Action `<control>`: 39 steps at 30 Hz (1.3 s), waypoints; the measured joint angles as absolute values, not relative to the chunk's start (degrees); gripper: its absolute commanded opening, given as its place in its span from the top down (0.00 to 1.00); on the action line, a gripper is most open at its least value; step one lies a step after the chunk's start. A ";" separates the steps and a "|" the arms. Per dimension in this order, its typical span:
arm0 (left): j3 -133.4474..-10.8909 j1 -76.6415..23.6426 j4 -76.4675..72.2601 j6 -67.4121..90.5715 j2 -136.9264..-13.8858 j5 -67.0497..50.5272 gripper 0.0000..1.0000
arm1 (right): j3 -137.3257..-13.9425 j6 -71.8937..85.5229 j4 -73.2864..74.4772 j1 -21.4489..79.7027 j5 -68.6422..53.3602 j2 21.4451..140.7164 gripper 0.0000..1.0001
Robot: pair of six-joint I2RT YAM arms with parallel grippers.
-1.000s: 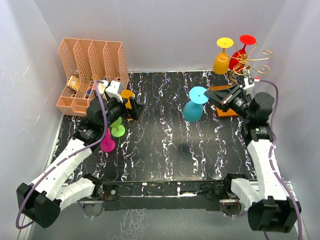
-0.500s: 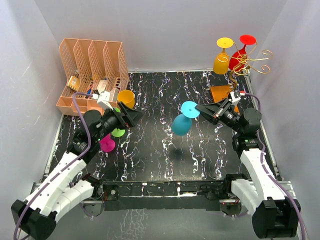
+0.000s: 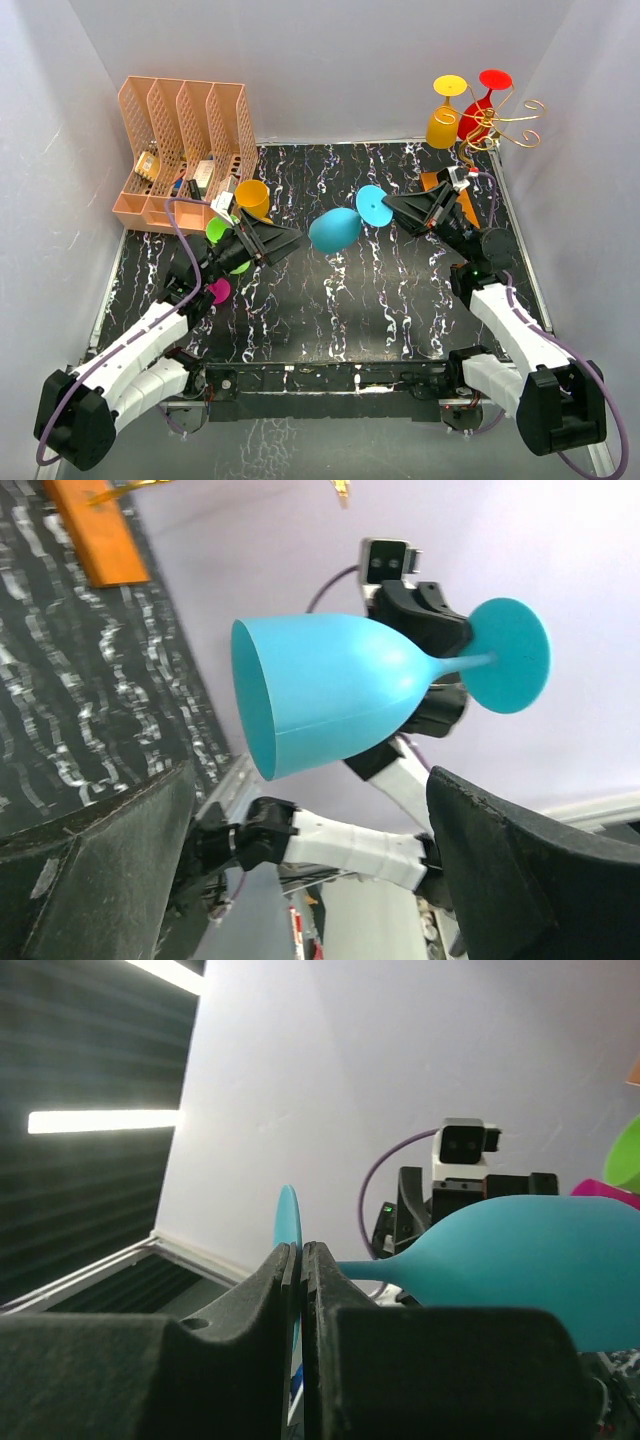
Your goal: Take the wine glass off the wine glass rack
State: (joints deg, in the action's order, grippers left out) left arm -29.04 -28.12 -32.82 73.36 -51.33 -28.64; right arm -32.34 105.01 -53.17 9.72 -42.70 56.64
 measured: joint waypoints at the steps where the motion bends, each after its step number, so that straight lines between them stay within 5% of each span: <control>1: -28.77 -28.16 -35.18 74.41 -51.40 -29.15 0.03 | -32.34 106.08 -55.20 9.89 -42.17 56.62 0.92; 23: -23.29 -32.73 -67.70 90.06 -60.47 -28.21 0.07 | -30.09 110.65 -64.51 11.25 -37.60 56.53 0.92; 39: -25.36 -32.93 -72.82 92.23 -64.16 -28.16 0.15 | -30.09 109.51 -63.29 11.92 -36.82 56.47 0.92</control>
State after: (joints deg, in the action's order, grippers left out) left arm -25.36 -32.93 -72.82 92.23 -64.16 -28.16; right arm -30.09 109.51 -63.29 11.92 -36.82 56.47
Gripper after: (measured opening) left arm 0.881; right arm 0.099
